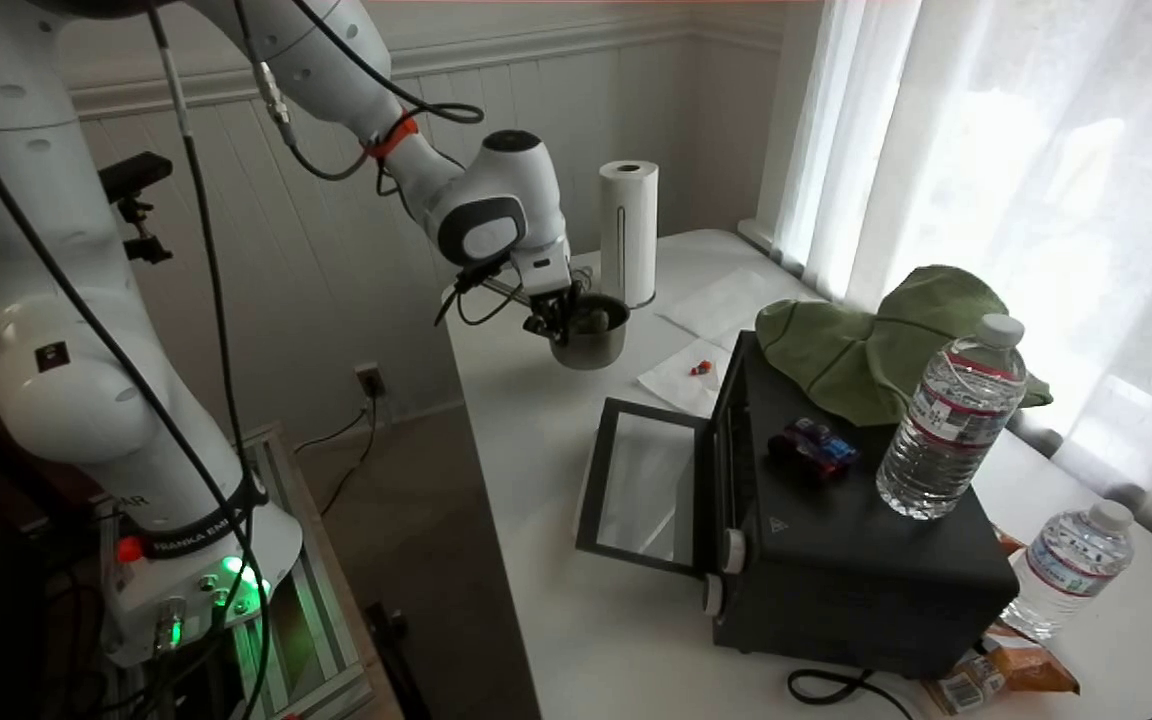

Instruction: Shift the pot to the bottom-left corner of the table

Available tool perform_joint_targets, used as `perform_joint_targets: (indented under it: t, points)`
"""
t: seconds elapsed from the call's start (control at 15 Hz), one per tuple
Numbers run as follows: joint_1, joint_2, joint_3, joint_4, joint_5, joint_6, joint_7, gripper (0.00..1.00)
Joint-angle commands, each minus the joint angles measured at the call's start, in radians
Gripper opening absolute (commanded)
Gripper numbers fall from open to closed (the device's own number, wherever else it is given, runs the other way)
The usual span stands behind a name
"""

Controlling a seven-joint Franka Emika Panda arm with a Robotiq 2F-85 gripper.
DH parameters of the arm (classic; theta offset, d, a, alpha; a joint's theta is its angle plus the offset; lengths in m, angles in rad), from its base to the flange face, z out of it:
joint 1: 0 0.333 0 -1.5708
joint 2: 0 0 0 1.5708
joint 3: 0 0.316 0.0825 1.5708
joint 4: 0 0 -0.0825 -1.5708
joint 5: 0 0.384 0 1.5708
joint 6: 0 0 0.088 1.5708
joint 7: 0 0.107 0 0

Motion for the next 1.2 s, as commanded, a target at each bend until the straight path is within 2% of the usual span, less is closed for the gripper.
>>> perform_joint_targets:
  t: [0.0,0.2,0.47,0.8,1.13]
  points:
    - [-0.008,-0.115,0.048,-0.033,0.084,-0.079,-0.082,0.03]
    - [0.018,-0.139,0.059,-0.035,0.043,-0.101,-0.056,0.03]
    - [0.066,-0.135,0.087,-0.036,-0.006,-0.117,0.077,0.02]
    - [0.154,-0.102,0.124,-0.033,-0.129,-0.095,0.354,0.02]
    - [0.251,-0.043,0.139,0.014,-0.312,-0.081,0.716,0.02]
